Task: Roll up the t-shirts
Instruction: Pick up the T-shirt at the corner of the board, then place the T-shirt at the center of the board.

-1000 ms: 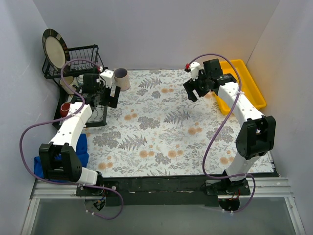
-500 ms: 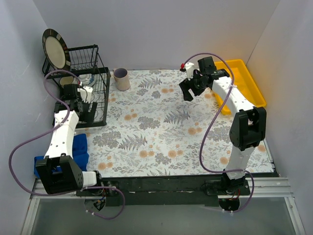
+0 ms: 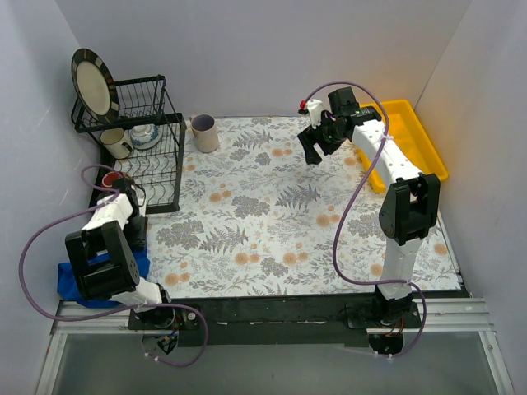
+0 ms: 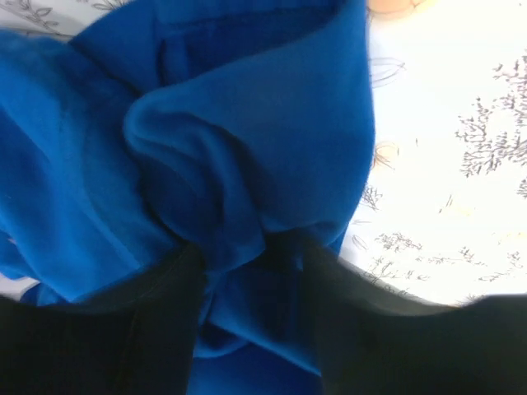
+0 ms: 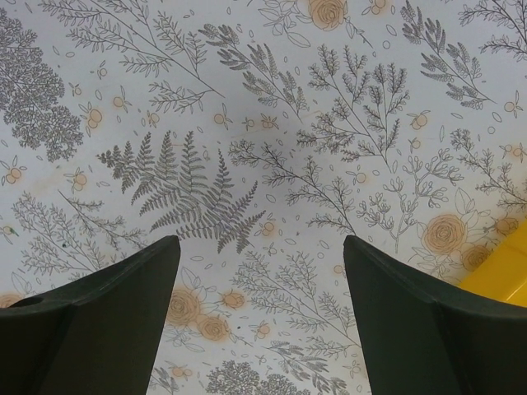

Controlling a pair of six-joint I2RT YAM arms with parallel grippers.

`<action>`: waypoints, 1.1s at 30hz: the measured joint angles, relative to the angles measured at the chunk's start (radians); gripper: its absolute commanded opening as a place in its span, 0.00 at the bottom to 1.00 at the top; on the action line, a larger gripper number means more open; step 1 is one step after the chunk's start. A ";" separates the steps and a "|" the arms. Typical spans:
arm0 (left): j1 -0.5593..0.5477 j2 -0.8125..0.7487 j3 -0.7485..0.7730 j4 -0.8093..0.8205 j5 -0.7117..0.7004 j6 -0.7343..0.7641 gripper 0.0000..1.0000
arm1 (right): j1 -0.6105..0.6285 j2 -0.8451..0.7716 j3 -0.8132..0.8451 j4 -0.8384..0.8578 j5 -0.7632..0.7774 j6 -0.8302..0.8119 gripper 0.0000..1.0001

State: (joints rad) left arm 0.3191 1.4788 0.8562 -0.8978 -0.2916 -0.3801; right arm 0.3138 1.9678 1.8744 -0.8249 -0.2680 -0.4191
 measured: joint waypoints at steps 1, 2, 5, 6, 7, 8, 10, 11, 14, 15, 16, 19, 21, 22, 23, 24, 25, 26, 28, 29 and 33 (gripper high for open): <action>0.000 0.005 0.000 0.007 0.000 -0.003 0.03 | 0.000 0.000 0.000 -0.002 0.000 0.000 0.87; 0.000 0.007 0.002 0.012 0.002 -0.005 0.00 | 0.000 0.000 0.000 -0.005 0.000 0.000 0.87; 0.000 0.019 0.028 -0.015 0.046 0.002 0.00 | 0.001 0.001 0.000 -0.013 0.002 0.000 0.87; 0.000 0.020 0.053 -0.038 0.070 0.007 0.00 | 0.001 0.001 0.000 -0.013 0.003 0.000 0.86; 0.000 0.019 0.087 -0.065 0.116 0.014 0.00 | 0.001 0.001 0.000 -0.013 0.003 0.000 0.86; 0.000 0.016 0.137 -0.100 0.183 0.024 0.00 | 0.001 0.001 0.000 -0.013 0.003 0.000 0.86; -0.003 0.016 0.275 -0.183 0.341 0.064 0.00 | 0.001 0.001 -0.004 -0.011 0.004 0.000 0.84; -0.008 0.016 0.348 -0.217 0.418 0.081 0.00 | 0.001 0.001 -0.007 -0.011 0.005 0.000 0.84; -0.072 0.033 0.628 -0.311 0.610 0.096 0.00 | 0.001 0.002 -0.013 -0.011 0.011 0.000 0.84; -0.113 0.050 0.732 -0.338 0.661 0.094 0.00 | 0.001 0.002 -0.014 -0.011 0.011 0.000 0.84; -0.163 0.079 0.846 -0.364 0.705 0.092 0.00 | 0.000 0.002 -0.018 -0.010 0.011 0.002 0.84; -0.301 0.197 1.135 -0.394 0.816 0.066 0.00 | -0.010 0.002 -0.019 -0.010 0.006 0.023 0.84; -0.375 0.321 1.353 -0.404 0.891 0.046 0.00 | -0.027 0.002 -0.019 -0.010 0.002 0.033 0.84; -0.401 0.388 1.461 -0.412 0.921 0.037 0.00 | -0.037 0.002 -0.018 -0.010 0.003 0.038 0.84; -0.417 0.441 1.547 -0.414 0.943 0.032 0.00 | -0.050 0.002 -0.016 -0.011 0.003 0.043 0.84; -0.433 0.489 1.616 -0.396 0.966 0.023 0.00 | -0.060 0.003 -0.011 -0.012 0.003 0.045 0.84; -0.454 0.518 1.641 -0.368 0.987 0.013 0.00 | -0.071 0.003 -0.002 -0.012 0.003 0.048 0.84; -0.468 0.525 1.625 -0.344 1.003 0.003 0.00 | -0.080 0.003 0.008 -0.012 0.003 0.049 0.84; -0.490 0.504 1.536 -0.270 1.028 -0.015 0.00 | -0.099 0.002 0.024 -0.010 0.003 0.050 0.84; -0.502 0.484 1.467 -0.213 1.040 -0.024 0.00 | -0.106 0.002 0.028 -0.008 0.003 0.050 0.84; -0.543 0.461 1.320 0.005 1.045 -0.098 0.00 | -0.132 0.000 0.024 -0.003 -0.005 0.050 0.82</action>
State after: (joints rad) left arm -0.2237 1.9400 2.1765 -0.8928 0.7536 -0.4782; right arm 0.1814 1.9675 1.8980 -0.8284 -0.2726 -0.3691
